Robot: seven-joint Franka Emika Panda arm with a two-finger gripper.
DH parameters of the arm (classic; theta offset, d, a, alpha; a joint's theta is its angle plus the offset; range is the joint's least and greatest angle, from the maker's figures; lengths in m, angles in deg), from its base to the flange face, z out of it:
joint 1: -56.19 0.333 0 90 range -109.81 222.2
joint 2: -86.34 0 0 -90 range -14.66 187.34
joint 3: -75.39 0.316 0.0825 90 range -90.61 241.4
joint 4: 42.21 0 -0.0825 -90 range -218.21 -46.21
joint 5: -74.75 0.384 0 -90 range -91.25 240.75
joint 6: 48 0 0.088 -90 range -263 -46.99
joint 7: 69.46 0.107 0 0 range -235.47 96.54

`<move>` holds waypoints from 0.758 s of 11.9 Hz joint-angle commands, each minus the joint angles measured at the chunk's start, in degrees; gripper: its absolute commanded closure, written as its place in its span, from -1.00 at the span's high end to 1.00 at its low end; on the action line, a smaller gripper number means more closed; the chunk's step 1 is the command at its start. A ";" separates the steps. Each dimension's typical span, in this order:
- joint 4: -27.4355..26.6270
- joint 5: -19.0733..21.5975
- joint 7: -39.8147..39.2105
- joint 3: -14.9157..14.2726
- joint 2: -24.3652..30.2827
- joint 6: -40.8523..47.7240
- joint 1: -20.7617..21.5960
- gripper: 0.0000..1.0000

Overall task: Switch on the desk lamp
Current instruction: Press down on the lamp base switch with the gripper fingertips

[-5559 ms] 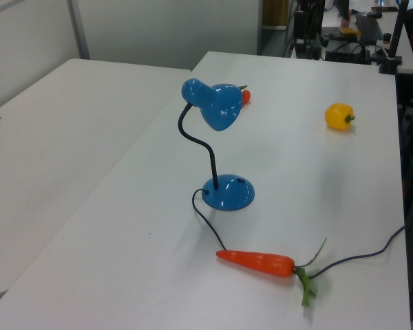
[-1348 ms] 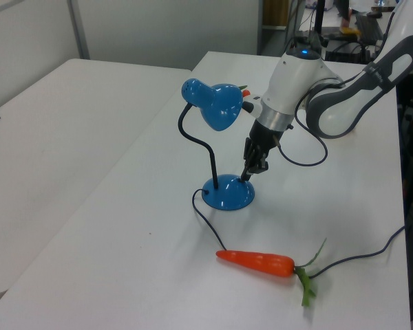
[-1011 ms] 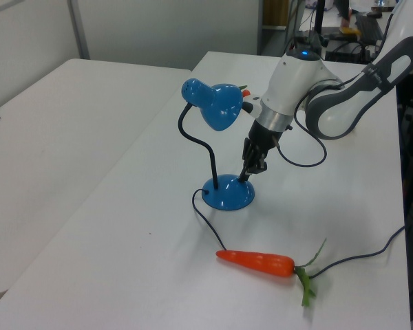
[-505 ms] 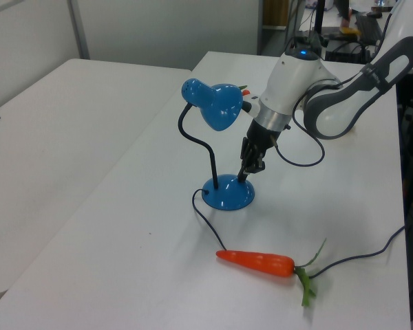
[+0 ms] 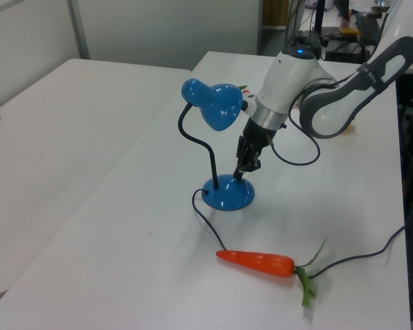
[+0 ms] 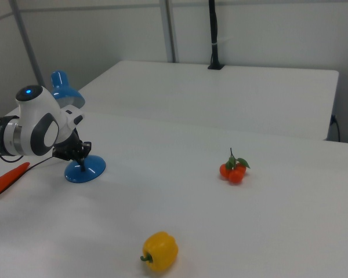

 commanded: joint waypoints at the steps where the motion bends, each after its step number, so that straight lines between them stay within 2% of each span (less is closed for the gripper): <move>1: 0.65 -0.02 -0.28 0.11 -0.94 -1.55 -0.04 -1.00; 9: 0.21 -0.02 -0.11 0.11 -0.42 -0.85 0.23 -1.00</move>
